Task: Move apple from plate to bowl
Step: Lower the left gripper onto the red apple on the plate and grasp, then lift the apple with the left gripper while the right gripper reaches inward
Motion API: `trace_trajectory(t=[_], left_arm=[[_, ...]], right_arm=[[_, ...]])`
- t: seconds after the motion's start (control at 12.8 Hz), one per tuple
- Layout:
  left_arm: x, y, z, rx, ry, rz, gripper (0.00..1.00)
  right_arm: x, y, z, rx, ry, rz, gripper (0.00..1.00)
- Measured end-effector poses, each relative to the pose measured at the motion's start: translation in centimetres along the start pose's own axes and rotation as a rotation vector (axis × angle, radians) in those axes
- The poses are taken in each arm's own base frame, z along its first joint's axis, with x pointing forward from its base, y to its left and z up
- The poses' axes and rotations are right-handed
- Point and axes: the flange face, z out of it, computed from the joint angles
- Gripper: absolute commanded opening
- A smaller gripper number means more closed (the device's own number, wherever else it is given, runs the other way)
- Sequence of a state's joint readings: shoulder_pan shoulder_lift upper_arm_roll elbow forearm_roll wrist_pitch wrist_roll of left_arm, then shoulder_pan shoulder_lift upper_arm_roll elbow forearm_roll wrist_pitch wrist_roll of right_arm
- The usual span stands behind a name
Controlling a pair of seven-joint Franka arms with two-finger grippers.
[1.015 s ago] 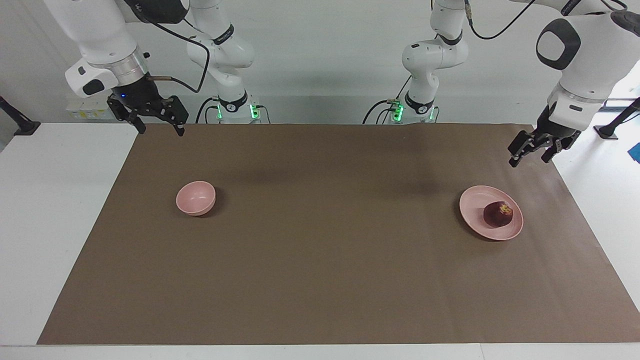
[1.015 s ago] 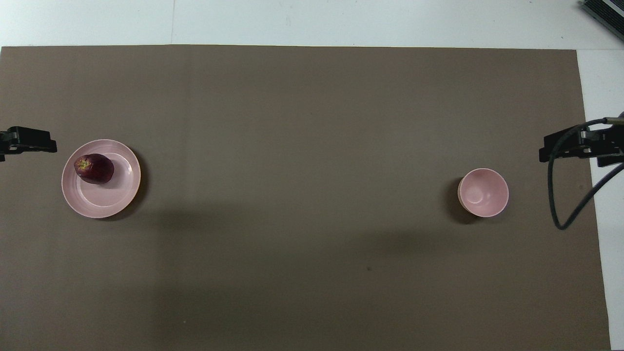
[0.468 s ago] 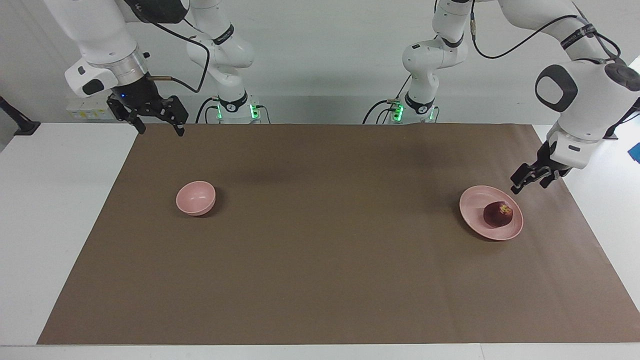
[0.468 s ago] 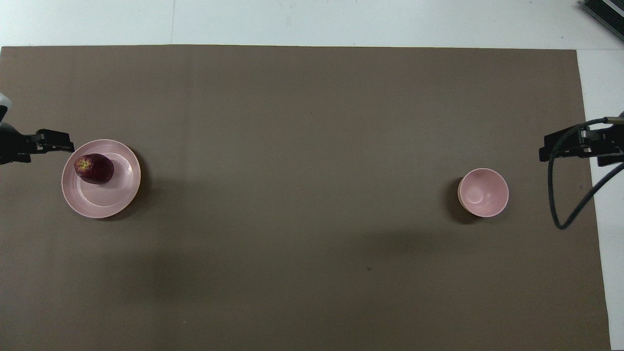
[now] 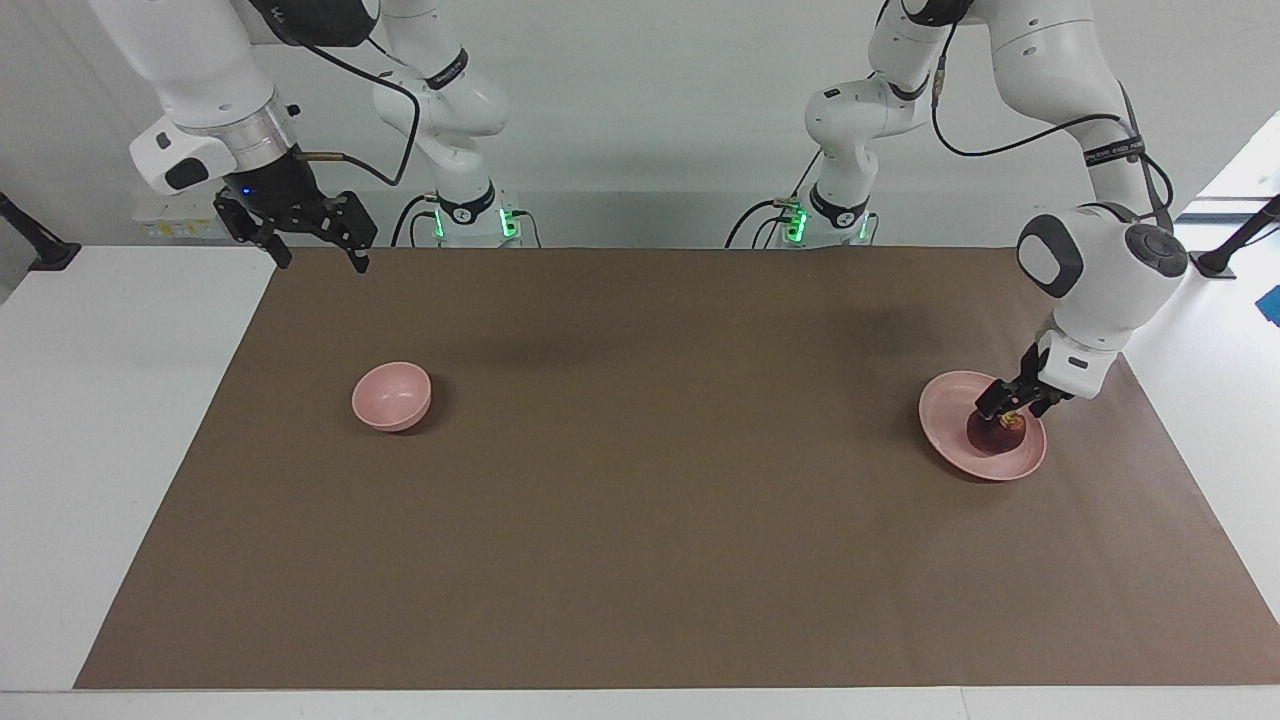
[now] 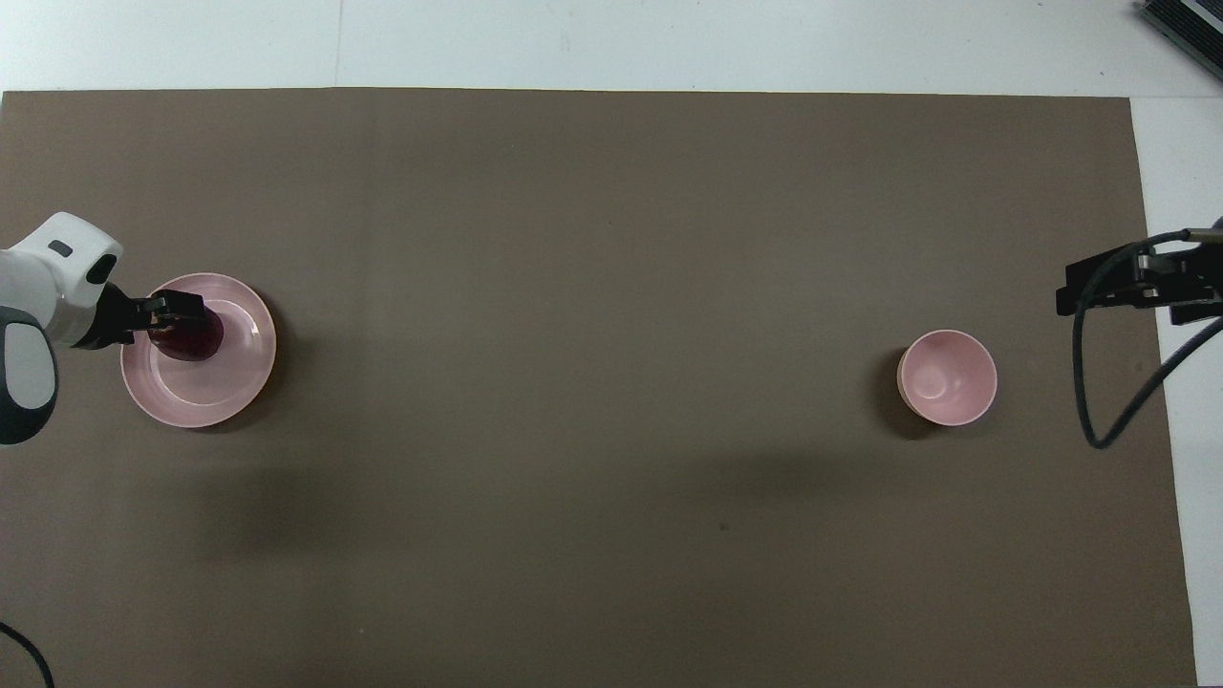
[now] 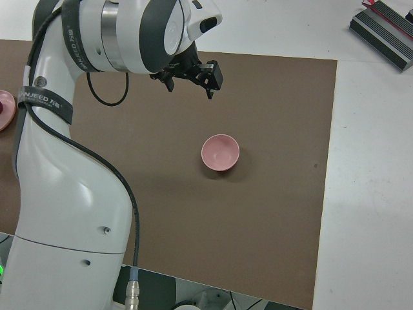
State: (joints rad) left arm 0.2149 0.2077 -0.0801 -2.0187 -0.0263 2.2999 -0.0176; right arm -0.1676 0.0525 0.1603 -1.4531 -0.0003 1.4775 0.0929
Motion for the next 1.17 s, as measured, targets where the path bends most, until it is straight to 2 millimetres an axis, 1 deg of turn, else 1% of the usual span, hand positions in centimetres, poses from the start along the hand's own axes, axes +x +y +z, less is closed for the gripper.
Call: trace_trajectory(t=[0.23,0.47,0.62,0.86,0.94,1.01,1.09,1.17], left_arm=[[0.3,0.0,0.3,-0.001,0.031,0.000,1.00],[0.3,0.0,1.7,-0.002,0.037,-0.001,1.00],[-0.1,0.0,2.8,-0.003,0.022,0.000,1.00],[-0.5,0.1,3.4,-0.003,0.016,0.002,1.00],[-0.5,0.2,3.4,-0.004,0.020,0.003,0.82],[-0.4,0.2,3.4,-0.004,0.025,0.004,0.27],[-0.3,0.3,3.3,-0.005,0.031,0.004,0.00],[-0.3,0.3,3.1,-0.005,0.036,0.007,0.00]], right_arm=[[0.0,0.0,0.0,0.000,0.001,0.000,1.00],[0.0,0.0,0.0,0.000,0.000,-0.001,1.00],[0.0,-0.1,0.2,0.000,-0.004,-0.001,1.00],[-0.1,-0.3,0.6,-0.002,-0.013,-0.006,1.00],[-0.2,-0.6,0.6,-0.002,-0.014,-0.010,1.00],[-0.2,-0.9,0.7,-0.003,-0.015,-0.016,1.00],[-0.3,-1.2,0.7,-0.003,-0.015,-0.019,1.00],[-0.5,-1.4,0.7,-0.004,-0.017,-0.022,1.00]])
